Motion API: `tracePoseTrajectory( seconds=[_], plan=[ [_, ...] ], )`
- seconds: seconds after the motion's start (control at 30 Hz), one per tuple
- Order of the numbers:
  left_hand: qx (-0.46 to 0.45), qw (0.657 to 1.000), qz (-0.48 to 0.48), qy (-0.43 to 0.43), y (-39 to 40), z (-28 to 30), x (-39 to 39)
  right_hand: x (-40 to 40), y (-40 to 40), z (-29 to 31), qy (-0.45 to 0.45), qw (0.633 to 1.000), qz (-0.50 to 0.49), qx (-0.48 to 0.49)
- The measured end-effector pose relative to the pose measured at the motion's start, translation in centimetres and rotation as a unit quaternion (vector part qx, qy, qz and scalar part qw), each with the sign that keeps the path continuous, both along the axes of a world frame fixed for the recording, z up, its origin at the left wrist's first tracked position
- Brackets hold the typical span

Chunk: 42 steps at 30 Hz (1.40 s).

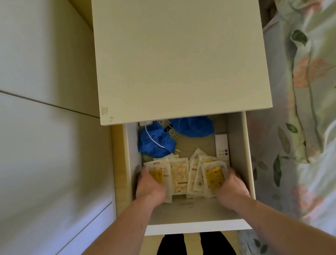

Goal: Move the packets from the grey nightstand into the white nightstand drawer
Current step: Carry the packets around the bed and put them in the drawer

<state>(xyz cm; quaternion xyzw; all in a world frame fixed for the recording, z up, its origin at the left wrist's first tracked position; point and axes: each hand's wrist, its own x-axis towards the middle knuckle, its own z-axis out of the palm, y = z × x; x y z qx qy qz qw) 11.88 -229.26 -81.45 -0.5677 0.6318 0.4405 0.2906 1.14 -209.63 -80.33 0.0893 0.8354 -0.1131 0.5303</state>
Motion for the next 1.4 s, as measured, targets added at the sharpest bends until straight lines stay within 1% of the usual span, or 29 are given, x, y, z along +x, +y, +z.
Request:
tracePoseTrajectory(
  seconds=[0.17,0.23,0.33,0.47,0.6,0.7,0.8,0.9,0.97,1.0,1.1,1.23,1.4],
  plan=[
    [0.021,0.998,-0.053,0.009,0.3,3.7,1.0,0.1,1.0,3.7,-0.024,0.999,0.021,-0.023],
    [0.007,0.995,-0.100,0.011,0.7,6.5,1.3,0.1,1.5,6.3,-0.029,0.998,0.034,-0.045],
    [-0.018,0.985,-0.168,0.034,1.5,12.0,1.3,0.0,2.6,11.2,-0.012,0.997,0.052,-0.064],
    [-0.047,0.961,-0.262,0.077,2.7,19.7,0.9,-0.2,4.4,18.9,0.032,0.994,0.061,-0.086],
    [-0.054,0.935,-0.328,0.126,3.9,27.2,0.2,0.8,5.8,27.0,0.078,0.990,0.052,-0.107],
    [-0.053,0.914,-0.368,0.164,4.5,31.3,0.5,3.2,6.6,32.0,0.111,0.987,0.027,-0.117],
    [-0.048,0.885,-0.417,0.201,4.9,34.2,1.1,6.5,7.1,35.5,0.150,0.981,-0.010,-0.122],
    [-0.056,0.841,-0.495,0.212,4.9,36.8,1.7,10.2,7.5,38.0,0.183,0.974,-0.052,-0.123],
    [-0.064,0.800,-0.558,0.211,5.1,39.1,1.8,12.9,7.8,39.7,0.195,0.970,-0.084,-0.121],
    [-0.065,0.789,-0.574,0.210,5.2,40.0,1.8,13.8,7.9,40.1,0.195,0.968,-0.096,-0.125],
    [-0.068,0.742,-0.626,0.230,6.4,43.5,2.2,17.4,9.1,42.8,0.235,0.953,-0.145,-0.127],
    [-0.062,0.672,-0.690,0.262,10.5,47.7,2.9,21.6,12.4,46.4,0.301,0.917,-0.228,-0.132],
    [-0.058,0.557,-0.767,0.313,19.2,52.2,5.6,28.8,18.9,50.0,0.368,0.857,-0.339,-0.120]
  ],
)
